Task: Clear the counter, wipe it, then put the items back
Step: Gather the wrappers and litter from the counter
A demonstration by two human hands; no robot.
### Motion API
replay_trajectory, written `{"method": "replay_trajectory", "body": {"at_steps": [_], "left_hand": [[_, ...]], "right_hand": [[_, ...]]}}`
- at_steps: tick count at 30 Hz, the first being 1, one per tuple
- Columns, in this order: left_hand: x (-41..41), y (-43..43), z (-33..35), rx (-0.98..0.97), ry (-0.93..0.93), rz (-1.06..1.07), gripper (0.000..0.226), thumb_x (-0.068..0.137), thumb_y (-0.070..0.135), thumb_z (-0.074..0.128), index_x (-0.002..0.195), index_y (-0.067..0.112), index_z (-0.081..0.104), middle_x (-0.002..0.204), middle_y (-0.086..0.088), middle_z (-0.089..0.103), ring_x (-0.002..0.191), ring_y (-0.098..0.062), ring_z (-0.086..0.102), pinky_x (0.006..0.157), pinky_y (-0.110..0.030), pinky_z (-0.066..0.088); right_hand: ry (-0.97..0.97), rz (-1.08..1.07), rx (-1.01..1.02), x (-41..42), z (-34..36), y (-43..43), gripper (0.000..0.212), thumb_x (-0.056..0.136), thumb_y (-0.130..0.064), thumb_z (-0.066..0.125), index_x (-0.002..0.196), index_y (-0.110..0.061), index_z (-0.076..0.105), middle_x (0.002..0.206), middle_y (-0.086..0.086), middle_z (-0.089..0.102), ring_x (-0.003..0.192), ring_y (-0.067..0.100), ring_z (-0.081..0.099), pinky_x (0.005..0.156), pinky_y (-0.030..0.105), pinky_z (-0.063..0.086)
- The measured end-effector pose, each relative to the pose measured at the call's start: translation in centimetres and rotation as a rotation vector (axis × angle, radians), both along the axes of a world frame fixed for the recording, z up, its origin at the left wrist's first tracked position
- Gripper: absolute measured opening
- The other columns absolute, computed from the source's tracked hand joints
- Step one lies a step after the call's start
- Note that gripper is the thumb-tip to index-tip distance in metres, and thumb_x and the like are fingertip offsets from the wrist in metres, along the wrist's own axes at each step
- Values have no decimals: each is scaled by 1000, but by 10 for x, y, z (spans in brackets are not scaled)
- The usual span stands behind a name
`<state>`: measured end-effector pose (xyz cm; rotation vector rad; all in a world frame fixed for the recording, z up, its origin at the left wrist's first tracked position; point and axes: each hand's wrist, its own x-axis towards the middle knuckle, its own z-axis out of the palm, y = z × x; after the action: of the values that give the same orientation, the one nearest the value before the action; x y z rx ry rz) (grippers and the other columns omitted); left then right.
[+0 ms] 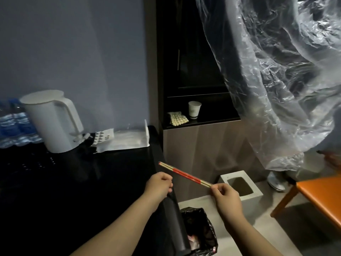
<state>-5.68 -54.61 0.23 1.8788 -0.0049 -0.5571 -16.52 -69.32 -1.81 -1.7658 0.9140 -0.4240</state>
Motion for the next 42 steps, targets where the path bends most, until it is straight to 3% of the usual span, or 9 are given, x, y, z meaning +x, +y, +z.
{"method": "replay_trajectory", "body": {"at_steps": [6, 10, 16, 28, 33, 35, 38, 40, 42], "left_hand": [[35, -40, -25, 187, -101, -179, 18, 89, 14, 52, 77, 24, 61, 82, 1, 64, 86, -19, 64, 77, -25, 50], [49, -65, -43, 266, -129, -299, 12, 89, 18, 54, 85, 23, 64, 84, 2, 63, 88, -17, 63, 80, -24, 49], [53, -102, -75, 399, -140, -454, 17, 89, 18, 48, 97, 21, 63, 96, -1, 67, 91, -21, 62, 76, -26, 48], [61, -158, -160, 867, -39, -608, 29, 97, 23, 43, 123, 17, 52, 127, -8, 56, 117, -28, 53, 94, -32, 42], [62, -164, -182, 947, -41, -591, 23, 94, 18, 45, 114, 14, 56, 117, -11, 61, 111, -30, 55, 91, -34, 45], [65, -169, -183, 954, -6, -564, 23, 95, 18, 43, 115, 14, 54, 119, -11, 60, 114, -30, 54, 94, -37, 46], [67, -176, -178, 961, -11, -520, 23, 95, 17, 42, 114, 15, 54, 120, -10, 59, 114, -29, 54, 94, -37, 44], [68, -179, -175, 957, 1, -493, 22, 94, 16, 45, 114, 15, 54, 120, -9, 59, 113, -28, 55, 91, -35, 45], [72, -181, -166, 963, 8, -458, 24, 94, 17, 45, 117, 16, 53, 122, -8, 58, 112, -29, 56, 91, -35, 46]], "right_hand": [[65, -64, -35, 32, -13, -47, 18, 87, -17, 61, 70, -14, 61, 73, 1, 63, 74, 18, 55, 64, 30, 40], [119, -77, -42, 46, -24, -68, 15, 86, -16, 64, 72, -11, 63, 72, 1, 63, 70, 15, 54, 56, 26, 38], [265, -25, -36, 64, -60, -95, 12, 84, -16, 64, 73, -12, 64, 69, -2, 63, 70, 17, 55, 61, 29, 39], [711, 527, -39, 114, -174, -144, 7, 88, -23, 54, 84, -17, 53, 95, 8, 67, 93, 29, 61, 75, 30, 44], [857, 690, 60, 118, -197, -156, 39, 86, -31, 61, 120, -15, 51, 116, 8, 63, 108, 30, 58, 84, 31, 45], [857, 694, 74, 121, -196, -162, 32, 86, -26, 60, 114, -13, 54, 112, 10, 64, 104, 29, 58, 79, 29, 42], [826, 705, 67, 130, -188, -171, 8, 85, -19, 59, 82, -17, 52, 96, 8, 62, 94, 27, 58, 72, 26, 39], [789, 732, 29, 140, -179, -173, 20, 85, -18, 59, 70, -20, 46, 90, 6, 61, 89, 24, 57, 68, 23, 36], [751, 773, -29, 149, -164, -171, 14, 85, -18, 58, 73, -18, 49, 91, 7, 63, 89, 23, 57, 67, 21, 34]]}}
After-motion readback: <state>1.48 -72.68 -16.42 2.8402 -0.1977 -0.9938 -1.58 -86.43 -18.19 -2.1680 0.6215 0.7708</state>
